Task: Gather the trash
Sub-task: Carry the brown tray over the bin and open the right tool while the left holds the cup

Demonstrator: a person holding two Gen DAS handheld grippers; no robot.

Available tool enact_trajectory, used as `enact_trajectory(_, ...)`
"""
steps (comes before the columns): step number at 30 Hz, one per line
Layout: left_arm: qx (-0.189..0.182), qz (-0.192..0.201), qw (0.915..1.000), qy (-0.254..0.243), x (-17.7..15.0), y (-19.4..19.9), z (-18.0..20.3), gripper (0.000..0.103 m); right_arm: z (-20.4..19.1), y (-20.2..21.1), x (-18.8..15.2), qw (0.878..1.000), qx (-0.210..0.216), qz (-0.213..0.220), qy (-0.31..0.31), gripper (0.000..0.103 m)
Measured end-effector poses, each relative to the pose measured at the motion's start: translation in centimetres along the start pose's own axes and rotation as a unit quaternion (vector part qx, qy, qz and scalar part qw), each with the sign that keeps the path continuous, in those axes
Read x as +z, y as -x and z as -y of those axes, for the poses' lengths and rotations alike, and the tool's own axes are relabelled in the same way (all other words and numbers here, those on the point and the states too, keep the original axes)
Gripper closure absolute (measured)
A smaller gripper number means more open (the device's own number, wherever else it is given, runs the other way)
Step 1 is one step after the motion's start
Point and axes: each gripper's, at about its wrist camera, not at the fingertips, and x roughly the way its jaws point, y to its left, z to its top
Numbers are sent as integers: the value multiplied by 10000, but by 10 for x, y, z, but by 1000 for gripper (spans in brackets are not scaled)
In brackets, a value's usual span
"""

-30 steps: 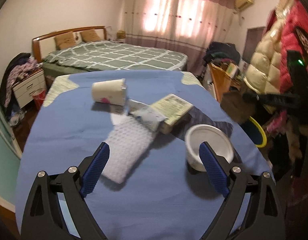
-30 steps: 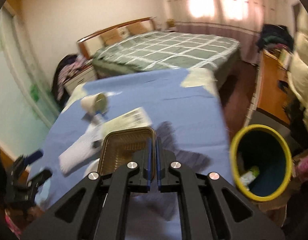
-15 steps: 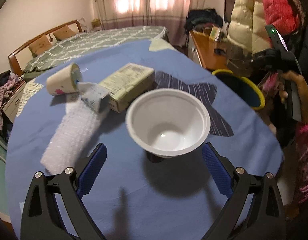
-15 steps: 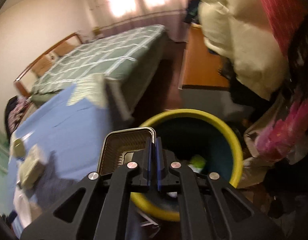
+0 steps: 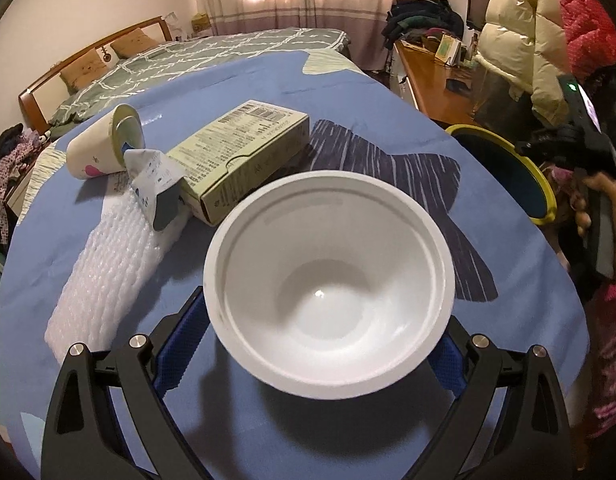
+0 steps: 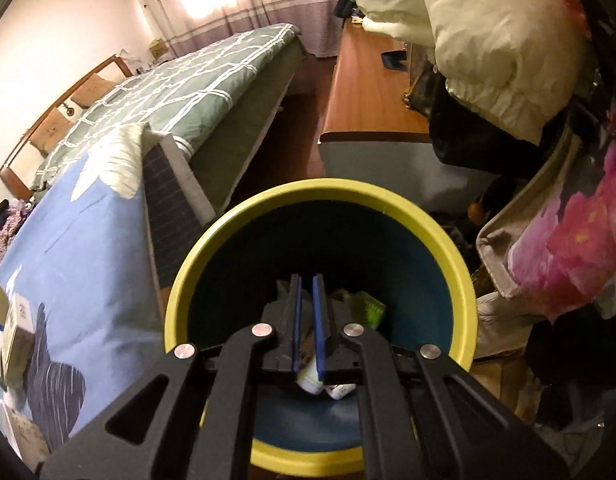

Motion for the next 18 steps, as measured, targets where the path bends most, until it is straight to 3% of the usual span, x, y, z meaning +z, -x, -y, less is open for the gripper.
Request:
enact_trajectory(17,108,164,9998,54,13,-4,-1,9,2,24,-22,9983,576,106,-74,98)
enact_trajectory(18,92,182,9998,57,14,-4,0,13,2,25,-23,9981,596,111,-72,98)
